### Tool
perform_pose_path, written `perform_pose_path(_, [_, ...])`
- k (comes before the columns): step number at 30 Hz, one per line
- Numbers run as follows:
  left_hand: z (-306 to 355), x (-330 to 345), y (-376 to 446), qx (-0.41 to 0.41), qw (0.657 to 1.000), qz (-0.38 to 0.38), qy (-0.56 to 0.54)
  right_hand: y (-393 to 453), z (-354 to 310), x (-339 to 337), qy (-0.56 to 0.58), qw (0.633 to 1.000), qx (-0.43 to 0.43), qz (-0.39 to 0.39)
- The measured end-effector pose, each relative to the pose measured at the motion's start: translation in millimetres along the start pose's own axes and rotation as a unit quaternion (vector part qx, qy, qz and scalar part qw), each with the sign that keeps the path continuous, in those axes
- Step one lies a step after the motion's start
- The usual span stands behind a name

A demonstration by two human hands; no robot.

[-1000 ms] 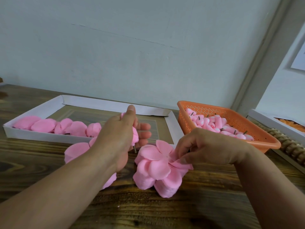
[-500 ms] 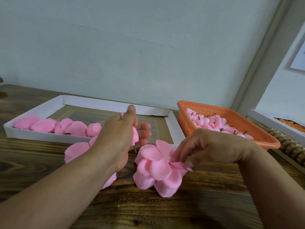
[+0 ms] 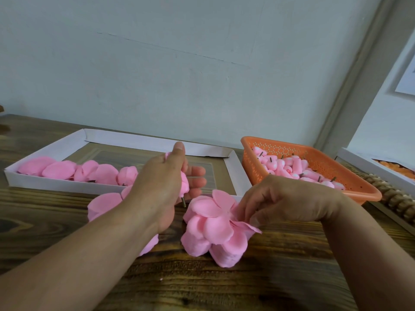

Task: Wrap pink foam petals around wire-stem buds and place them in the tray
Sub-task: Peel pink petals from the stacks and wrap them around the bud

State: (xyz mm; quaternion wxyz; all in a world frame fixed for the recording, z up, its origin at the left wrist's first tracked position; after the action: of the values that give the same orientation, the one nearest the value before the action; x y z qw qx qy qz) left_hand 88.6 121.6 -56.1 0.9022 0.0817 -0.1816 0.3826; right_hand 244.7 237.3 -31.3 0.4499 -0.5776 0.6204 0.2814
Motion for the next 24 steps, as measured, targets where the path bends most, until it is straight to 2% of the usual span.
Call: perform_pose_path(24, [-1.7, -0.5, 0.6, 0.006, 1.000, 0.002, 0.003, -0.2, -0.8, 1.8, 0.015, 1.000, 0.002, -0.005])
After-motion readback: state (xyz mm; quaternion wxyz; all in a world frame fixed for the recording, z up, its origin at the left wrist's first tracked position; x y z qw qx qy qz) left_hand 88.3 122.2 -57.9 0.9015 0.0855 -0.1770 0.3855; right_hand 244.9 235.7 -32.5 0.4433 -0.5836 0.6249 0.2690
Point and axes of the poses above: each hand's wrist, its own y-axis towards the middle knuckle, its own x-axis out of the palm, z = x × y, the point moved 3 cm from there along y, towards the middle knuckle, and after that the axes turned 6 degrees about -y, right-handed, at the moved point
